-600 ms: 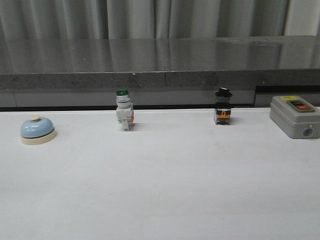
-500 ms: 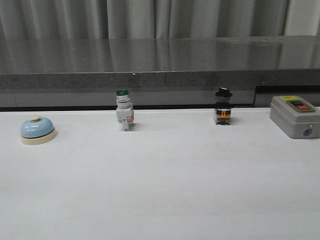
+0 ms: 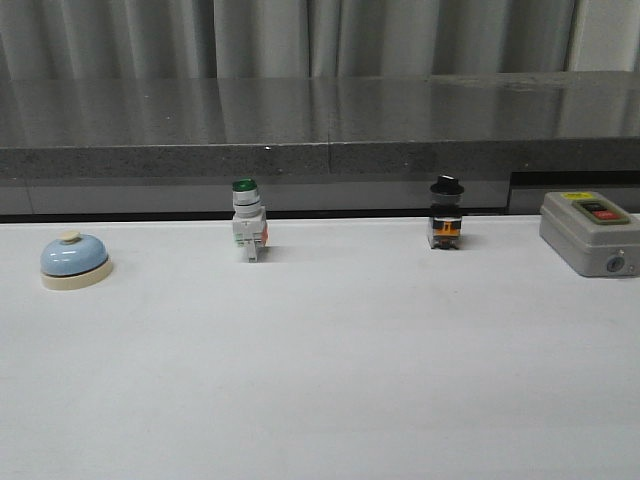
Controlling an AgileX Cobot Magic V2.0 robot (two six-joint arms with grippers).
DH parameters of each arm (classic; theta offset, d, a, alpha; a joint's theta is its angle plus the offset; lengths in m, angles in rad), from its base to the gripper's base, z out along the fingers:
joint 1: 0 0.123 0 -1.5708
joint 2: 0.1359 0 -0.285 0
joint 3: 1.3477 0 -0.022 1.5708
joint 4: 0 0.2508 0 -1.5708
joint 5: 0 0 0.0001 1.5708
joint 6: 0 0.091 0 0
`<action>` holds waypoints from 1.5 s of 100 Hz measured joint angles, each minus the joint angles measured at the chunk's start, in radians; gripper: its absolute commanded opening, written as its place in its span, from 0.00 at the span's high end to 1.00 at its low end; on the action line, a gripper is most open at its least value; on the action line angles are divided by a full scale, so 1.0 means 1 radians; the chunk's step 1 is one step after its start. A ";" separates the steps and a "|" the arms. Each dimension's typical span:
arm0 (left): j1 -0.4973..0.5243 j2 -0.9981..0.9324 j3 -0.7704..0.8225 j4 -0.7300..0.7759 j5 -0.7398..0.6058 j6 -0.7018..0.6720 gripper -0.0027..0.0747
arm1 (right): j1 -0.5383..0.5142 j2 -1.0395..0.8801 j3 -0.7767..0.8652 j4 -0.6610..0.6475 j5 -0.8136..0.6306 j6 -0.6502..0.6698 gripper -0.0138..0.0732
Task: Place and press bell with both arms
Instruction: 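Move the left gripper above the blue bell, then lower the left gripper and grasp the blue bell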
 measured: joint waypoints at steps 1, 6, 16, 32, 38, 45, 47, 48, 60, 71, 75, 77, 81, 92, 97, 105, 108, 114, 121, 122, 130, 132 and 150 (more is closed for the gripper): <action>0.000 0.012 -0.005 -0.002 0.002 0.000 0.99 | 0.000 0.000 0.000 0.000 0.000 0.000 0.91; 0.000 0.056 -0.043 -0.002 0.015 0.000 0.99 | 0.000 0.000 0.000 0.000 0.000 0.000 0.91; 0.000 0.158 -0.133 -0.003 0.074 0.000 0.99 | 0.000 0.000 0.000 0.000 0.000 0.000 0.91; 0.000 0.347 -0.269 -0.004 0.146 0.000 0.99 | 0.000 0.000 0.000 0.000 0.000 0.000 0.91; 0.000 0.415 -0.325 -0.004 0.168 0.000 0.99 | 0.000 0.000 0.000 0.000 0.000 0.000 0.91; 0.000 0.499 -0.387 -0.004 0.198 0.000 0.99 | 0.000 0.000 0.000 0.000 0.000 0.000 0.91; 0.000 0.524 -0.405 -0.004 0.205 0.000 0.99 | 0.000 0.000 0.000 0.000 0.000 0.000 0.91; 0.000 0.541 -0.412 -0.004 0.208 0.000 0.99 | 0.000 0.000 0.000 0.000 0.000 0.000 0.91; 0.000 0.679 -0.502 -0.004 0.239 0.000 0.99 | 0.000 0.000 0.000 0.000 0.000 0.000 0.91; 0.000 0.801 -0.569 -0.004 0.241 0.011 0.97 | 0.000 0.000 0.000 0.000 0.000 0.000 0.91; 0.000 0.838 -0.591 -0.004 0.245 0.025 0.94 | 0.000 0.000 0.000 0.000 0.000 0.000 0.91; 0.000 0.859 -0.601 -0.004 0.245 0.030 0.92 | 0.000 0.000 0.000 0.000 0.000 0.000 0.91; 0.000 0.901 -0.619 -0.004 0.248 0.034 0.86 | 0.000 0.000 0.000 0.000 0.000 0.000 0.91; 0.000 1.002 -0.671 -0.004 0.261 0.043 0.58 | 0.000 0.000 0.000 0.000 0.000 0.000 0.91; 0.000 1.043 -0.694 -0.004 0.270 0.046 0.44 | 0.000 0.000 0.000 0.000 0.000 0.000 0.91; 0.000 1.104 -0.732 -0.014 0.282 0.048 0.26 | 0.000 0.000 0.000 0.000 0.000 0.000 0.91; 0.000 1.132 -0.745 -0.021 0.287 0.050 0.23 | 0.000 0.000 0.000 0.000 0.000 0.000 0.91; 0.000 1.177 -0.772 -0.040 0.305 0.050 0.21 | 0.000 0.000 0.000 0.000 0.000 0.000 0.91; 0.000 1.234 -0.807 -0.057 0.328 0.050 0.22 | 0.000 0.000 0.000 0.000 0.000 0.000 0.91; 0.000 1.246 -0.814 -0.057 0.330 0.050 0.22 | 0.000 0.000 0.000 0.000 0.000 0.000 0.91; -0.007 1.310 -0.853 -0.066 0.359 0.050 0.22 | 0.000 0.000 0.000 0.000 0.000 0.000 0.91; -0.010 1.328 -0.865 -0.066 0.364 0.050 0.22 | 0.000 0.000 0.000 0.000 0.000 0.000 0.91; -0.042 1.471 -0.961 -0.070 0.420 0.050 0.22 | 0.000 0.000 0.000 0.000 0.000 0.000 0.91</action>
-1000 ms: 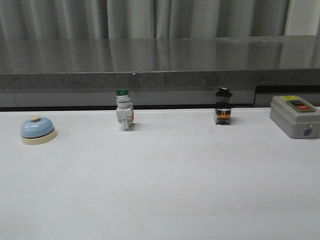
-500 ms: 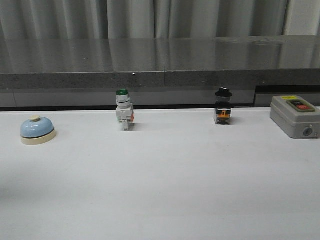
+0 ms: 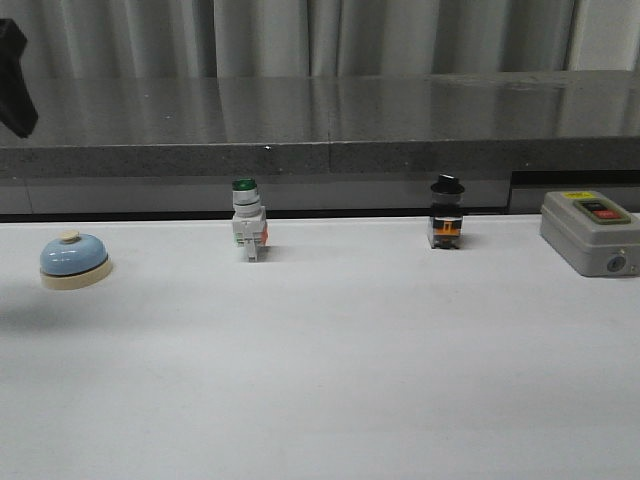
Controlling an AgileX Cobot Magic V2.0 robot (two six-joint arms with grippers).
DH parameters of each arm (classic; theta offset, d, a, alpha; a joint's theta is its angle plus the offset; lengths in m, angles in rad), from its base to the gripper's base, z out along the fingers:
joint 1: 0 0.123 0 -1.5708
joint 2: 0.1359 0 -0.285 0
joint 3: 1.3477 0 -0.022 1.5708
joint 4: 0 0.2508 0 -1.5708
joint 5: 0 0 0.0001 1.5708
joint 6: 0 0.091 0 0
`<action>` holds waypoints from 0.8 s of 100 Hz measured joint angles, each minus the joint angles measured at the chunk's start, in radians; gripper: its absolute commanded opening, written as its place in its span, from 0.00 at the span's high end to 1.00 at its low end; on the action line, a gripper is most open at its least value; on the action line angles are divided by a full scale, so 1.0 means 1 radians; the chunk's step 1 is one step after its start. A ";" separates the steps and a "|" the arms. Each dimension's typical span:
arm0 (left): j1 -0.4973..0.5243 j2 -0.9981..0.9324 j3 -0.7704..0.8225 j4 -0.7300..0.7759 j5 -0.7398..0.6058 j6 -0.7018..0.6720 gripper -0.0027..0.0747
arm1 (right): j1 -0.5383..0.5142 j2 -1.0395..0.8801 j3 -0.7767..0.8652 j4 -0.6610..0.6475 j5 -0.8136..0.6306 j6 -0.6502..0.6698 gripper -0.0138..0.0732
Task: Place and press bell with both arms
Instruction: 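Lower the left gripper and grasp the blue bell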
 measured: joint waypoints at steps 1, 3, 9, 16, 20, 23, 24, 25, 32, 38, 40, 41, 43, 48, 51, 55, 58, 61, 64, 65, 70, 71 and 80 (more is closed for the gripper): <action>-0.003 0.005 -0.004 0.000 0.005 0.000 0.22 | 0.000 0.000 0.000 0.000 0.000 0.000 0.91; -0.005 0.021 -0.015 0.000 0.007 0.000 0.22 | 0.000 0.000 0.000 0.000 0.000 0.000 0.91; -0.014 0.063 -0.048 0.000 0.029 0.000 0.22 | 0.000 0.000 0.000 0.000 0.000 0.000 0.91; -0.018 0.115 -0.085 -0.004 0.049 0.000 0.22 | 0.000 0.000 0.000 0.000 0.000 0.000 0.91; -0.018 0.146 -0.103 -0.008 0.058 0.002 0.22 | 0.000 0.000 0.000 0.000 0.000 0.000 0.91; -0.018 0.166 -0.121 -0.008 0.063 0.002 0.22 | 0.000 0.000 0.000 0.000 0.000 0.000 0.91; -0.018 0.176 -0.124 -0.008 0.065 0.002 0.22 | 0.000 0.000 0.000 0.000 0.000 0.000 0.91; -0.018 0.182 -0.131 -0.008 0.069 0.002 0.22 | 0.000 0.000 0.000 0.000 0.000 0.000 0.91; -0.018 0.231 -0.166 -0.008 0.095 0.002 0.22 | 0.000 0.000 0.000 0.000 0.000 0.000 0.91; -0.018 0.271 -0.193 -0.008 0.117 0.002 0.23 | 0.000 0.000 0.000 0.000 0.000 0.000 0.91; -0.018 0.284 -0.202 -0.010 0.126 0.002 0.23 | 0.000 0.000 0.000 0.000 0.000 0.000 0.91; -0.018 0.288 -0.205 -0.010 0.132 0.002 0.23 | 0.000 0.000 0.000 0.000 0.000 0.000 0.91; -0.018 0.301 -0.213 -0.010 0.136 0.002 0.24 | 0.000 0.000 0.000 0.000 0.000 0.000 0.91; -0.018 0.327 -0.233 -0.013 0.156 0.002 0.24 | 0.000 0.000 0.000 0.000 0.000 0.000 0.91; -0.018 0.342 -0.245 -0.017 0.163 0.002 0.24 | 0.000 0.000 0.000 0.000 0.000 0.000 0.91; -0.018 0.363 -0.256 -0.019 0.166 0.002 0.24 | 0.000 0.000 0.000 0.000 0.000 0.000 0.91; -0.018 0.374 -0.263 -0.020 0.169 0.002 0.24 | 0.000 0.000 0.000 0.000 0.000 0.000 0.91; -0.018 0.387 -0.266 -0.020 0.169 0.002 0.24 | 0.000 0.000 0.000 0.000 0.000 0.000 0.91; -0.018 0.396 -0.270 -0.020 0.171 0.002 0.24 | 0.000 0.000 0.000 0.000 0.000 0.000 0.91; -0.018 0.398 -0.274 -0.020 0.171 0.002 0.24 | 0.000 0.000 0.000 0.000 0.000 0.000 0.91; -0.018 0.414 -0.280 -0.023 0.173 0.002 0.24 | 0.000 0.000 0.000 0.000 0.000 0.000 0.91; -0.018 0.416 -0.282 -0.023 0.173 0.002 0.24 | 0.000 0.000 0.000 0.000 0.000 0.000 0.91; -0.022 0.440 -0.290 -0.025 0.173 0.002 0.24 | 0.000 0.000 0.000 0.000 0.000 0.000 0.91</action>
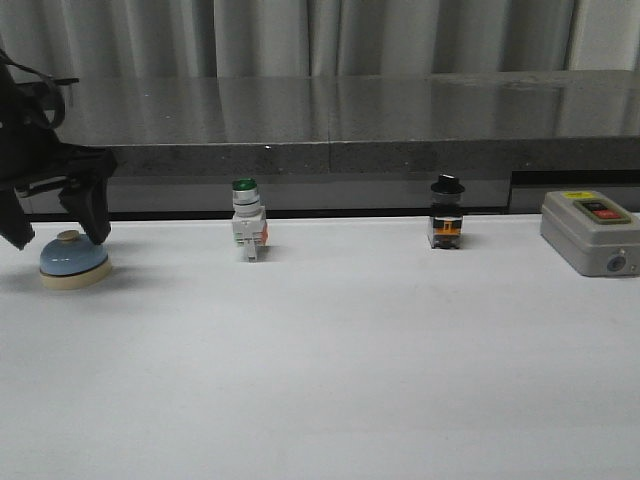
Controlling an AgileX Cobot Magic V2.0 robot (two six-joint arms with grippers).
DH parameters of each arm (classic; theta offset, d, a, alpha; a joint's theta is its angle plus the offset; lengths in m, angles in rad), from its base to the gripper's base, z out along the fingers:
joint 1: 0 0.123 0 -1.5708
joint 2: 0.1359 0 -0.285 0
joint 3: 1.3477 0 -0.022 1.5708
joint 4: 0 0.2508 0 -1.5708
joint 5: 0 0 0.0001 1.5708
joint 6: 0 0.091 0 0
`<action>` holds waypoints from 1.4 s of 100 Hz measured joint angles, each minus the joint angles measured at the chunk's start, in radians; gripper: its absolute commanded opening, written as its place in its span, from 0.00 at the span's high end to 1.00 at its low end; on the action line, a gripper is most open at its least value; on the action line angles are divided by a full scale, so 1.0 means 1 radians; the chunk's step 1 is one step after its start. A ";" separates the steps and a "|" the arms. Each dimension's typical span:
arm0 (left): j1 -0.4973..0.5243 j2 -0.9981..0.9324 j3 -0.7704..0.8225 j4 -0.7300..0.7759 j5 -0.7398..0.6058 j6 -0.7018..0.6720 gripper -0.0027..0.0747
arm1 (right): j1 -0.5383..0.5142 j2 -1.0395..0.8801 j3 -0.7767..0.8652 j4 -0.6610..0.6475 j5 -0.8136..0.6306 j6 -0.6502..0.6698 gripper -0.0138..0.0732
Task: Place and press bell with both arms
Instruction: 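Lower the left gripper and grasp the blue bell, then lift the bell and carry it toward the table center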
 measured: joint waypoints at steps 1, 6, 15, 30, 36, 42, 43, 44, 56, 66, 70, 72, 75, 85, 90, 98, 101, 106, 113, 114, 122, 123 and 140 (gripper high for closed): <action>0.000 0.003 0.000 0.000 0.000 0.000 0.24 | 0.000 0.000 0.000 0.000 0.000 0.000 0.91; -0.004 0.018 -0.009 -0.002 0.000 0.000 0.24 | 0.000 0.000 0.000 0.000 0.000 0.000 0.91; -0.010 0.041 -0.020 -0.002 0.000 0.000 0.24 | 0.000 0.000 0.000 0.000 0.000 0.000 0.91; -0.016 0.055 -0.033 -0.002 0.000 0.000 0.28 | 0.000 0.000 0.000 0.000 0.000 0.000 0.91; -0.019 0.055 -0.036 -0.004 0.000 0.000 0.33 | 0.000 0.000 0.000 0.000 0.000 0.000 0.91; -0.019 0.055 -0.036 -0.004 0.000 0.000 0.39 | 0.000 0.000 0.000 0.000 0.000 0.000 0.91; -0.019 0.055 -0.036 -0.004 0.000 0.000 0.39 | 0.000 0.000 0.000 0.000 0.000 0.000 0.91; -0.019 0.055 -0.036 -0.004 0.000 0.000 0.40 | 0.000 0.000 0.000 0.000 0.000 0.000 0.91; -0.019 0.055 -0.036 -0.002 0.001 0.000 0.48 | 0.000 0.000 0.000 0.000 0.000 0.000 0.91; -0.019 0.055 -0.036 -0.002 0.002 0.000 0.48 | 0.000 0.000 0.000 0.000 0.000 0.000 0.91; -0.019 0.055 -0.036 -0.002 0.002 0.000 0.48 | 0.000 0.000 0.000 0.000 0.000 0.000 0.91; -0.019 0.055 -0.037 -0.002 0.002 0.000 0.48 | 0.000 0.000 0.000 0.000 0.000 0.000 0.91; -0.019 0.055 -0.037 -0.002 0.002 0.000 0.48 | 0.000 0.000 0.000 0.000 0.000 0.000 0.91; -0.019 0.046 -0.037 -0.002 0.004 0.000 0.48 | 0.000 0.000 0.000 0.000 0.000 0.000 0.91; -0.020 0.031 -0.039 -0.004 0.009 0.000 0.48 | 0.000 0.000 0.000 0.000 0.000 0.000 0.91; -0.030 -0.008 -0.047 -0.004 0.015 0.000 0.48 | 0.000 0.000 0.000 0.000 0.000 0.000 0.91; -0.033 -0.024 -0.049 -0.004 0.015 0.000 0.48 | 0.000 0.000 0.000 0.000 0.000 0.000 0.91; -0.048 -0.056 -0.051 -0.004 0.015 0.000 0.48 | 0.000 0.000 0.000 0.000 0.000 0.000 0.91; -0.076 -0.102 -0.053 -0.004 0.015 0.000 0.48 | 0.000 0.000 0.000 0.000 0.000 0.000 0.91; -0.079 -0.110 -0.053 -0.004 0.015 0.000 0.48 | 0.000 0.000 0.000 0.000 0.000 0.000 0.91; -0.127 -0.150 -0.053 -0.004 0.015 0.002 0.48 | 0.000 0.000 0.000 0.000 0.000 0.000 0.91; -0.131 -0.155 -0.053 -0.004 0.015 0.002 0.48 | 0.000 0.000 0.000 0.000 0.000 0.000 0.91; -0.255 -0.176 -0.053 -0.004 0.024 0.002 0.48 | 0.000 0.000 0.000 0.000 0.000 0.000 0.91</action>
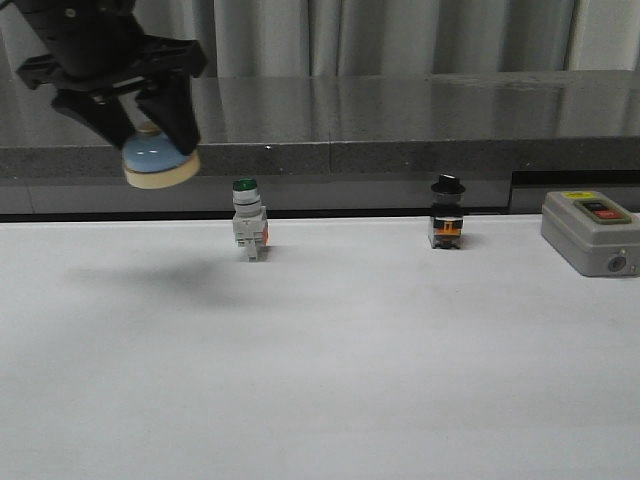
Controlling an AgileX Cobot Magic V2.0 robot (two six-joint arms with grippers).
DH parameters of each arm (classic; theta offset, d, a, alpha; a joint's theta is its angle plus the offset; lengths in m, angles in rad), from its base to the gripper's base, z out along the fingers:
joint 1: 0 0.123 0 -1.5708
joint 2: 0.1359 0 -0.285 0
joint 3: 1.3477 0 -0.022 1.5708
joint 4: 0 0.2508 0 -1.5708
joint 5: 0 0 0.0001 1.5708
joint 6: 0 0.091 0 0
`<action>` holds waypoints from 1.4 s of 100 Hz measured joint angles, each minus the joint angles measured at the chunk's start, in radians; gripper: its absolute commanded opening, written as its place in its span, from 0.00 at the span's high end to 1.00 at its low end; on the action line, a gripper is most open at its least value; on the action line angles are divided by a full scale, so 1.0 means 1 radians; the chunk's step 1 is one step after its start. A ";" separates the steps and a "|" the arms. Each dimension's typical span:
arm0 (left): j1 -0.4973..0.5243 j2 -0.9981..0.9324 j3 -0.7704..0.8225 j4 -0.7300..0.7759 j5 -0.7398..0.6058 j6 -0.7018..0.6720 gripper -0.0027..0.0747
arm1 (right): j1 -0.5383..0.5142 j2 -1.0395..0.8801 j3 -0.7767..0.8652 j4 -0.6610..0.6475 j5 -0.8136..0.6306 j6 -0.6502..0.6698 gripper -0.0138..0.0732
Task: Place and press bell with both arms
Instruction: 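Lift the bell and carry it toward the table center, then set the bell down and open the left gripper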
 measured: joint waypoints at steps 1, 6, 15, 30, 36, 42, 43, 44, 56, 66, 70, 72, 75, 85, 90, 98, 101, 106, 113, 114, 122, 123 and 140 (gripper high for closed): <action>-0.012 0.000 0.000 0.000 0.000 0.000 0.48 | 0.000 0.000 0.000 0.000 0.000 0.000 0.91; -0.053 0.000 0.000 0.000 0.004 0.000 0.48 | 0.000 0.000 0.000 0.000 0.000 0.000 0.91; -0.132 0.004 0.000 0.000 0.002 0.000 0.48 | 0.000 0.000 0.000 0.000 0.000 0.000 0.91; -0.248 0.036 0.000 -0.004 -0.022 0.000 0.48 | 0.000 0.000 0.000 0.000 0.000 0.000 0.91; -0.289 0.057 0.000 -0.005 -0.024 0.000 0.48 | 0.000 0.000 0.000 0.000 0.000 0.000 0.91; -0.321 0.083 0.000 -0.010 -0.024 0.000 0.48 | 0.000 0.000 0.000 0.000 0.000 0.000 0.91; -0.329 0.086 0.000 -0.010 -0.024 0.000 0.48 | 0.000 0.000 0.000 0.000 0.000 0.000 0.91; -0.332 0.091 0.000 -0.010 -0.024 0.000 0.48 | 0.000 0.000 0.000 0.000 0.000 0.000 0.91; -0.379 0.128 0.000 -0.019 -0.030 0.000 0.48 | 0.000 0.000 0.000 0.000 0.000 0.000 0.91; -0.395 0.152 0.000 -0.024 -0.041 0.000 0.48 | 0.000 0.000 0.000 0.000 0.000 0.000 0.91; -0.395 0.161 0.000 -0.026 -0.046 0.000 0.48 | 0.000 0.000 0.000 0.000 0.000 0.000 0.91; -0.395 0.168 0.000 -0.026 -0.046 0.000 0.48 | 0.000 0.000 0.000 0.000 0.000 0.000 0.91; -0.395 0.176 0.000 -0.026 -0.048 0.000 0.48 | 0.000 0.000 0.000 0.000 0.000 0.000 0.91; -0.395 0.192 0.000 -0.027 -0.048 0.000 0.48 | 0.000 0.000 0.000 0.000 0.000 0.000 0.91; -0.395 0.196 0.000 -0.027 -0.050 0.000 0.48 | 0.000 0.000 0.000 0.000 0.000 0.000 0.91; -0.395 0.196 0.000 -0.028 -0.055 0.000 0.47 | 0.000 0.000 0.000 0.000 0.000 0.000 0.91; -0.395 0.196 0.000 -0.028 -0.059 0.000 0.47 | 0.000 0.000 0.000 0.000 0.000 0.000 0.91; -0.395 0.196 0.000 -0.028 -0.061 0.000 0.44 | 0.000 0.000 0.000 0.000 0.000 0.000 0.91; -0.395 0.196 0.000 -0.028 -0.063 0.000 0.36 | 0.000 0.000 0.000 0.000 0.000 0.000 0.91; -0.395 0.196 0.000 -0.028 -0.063 0.000 0.35 | 0.000 0.000 0.000 0.000 0.000 0.000 0.91; -0.395 0.196 0.000 -0.028 -0.063 0.000 0.26 | 0.000 0.000 0.000 0.000 0.000 0.000 0.91; -0.395 0.196 0.000 -0.028 -0.063 0.000 0.26 | 0.000 0.000 0.000 0.000 0.000 0.000 0.91; -0.395 0.196 -0.002 -0.028 -0.062 0.000 0.25 | 0.000 0.000 0.000 0.000 0.000 0.000 0.91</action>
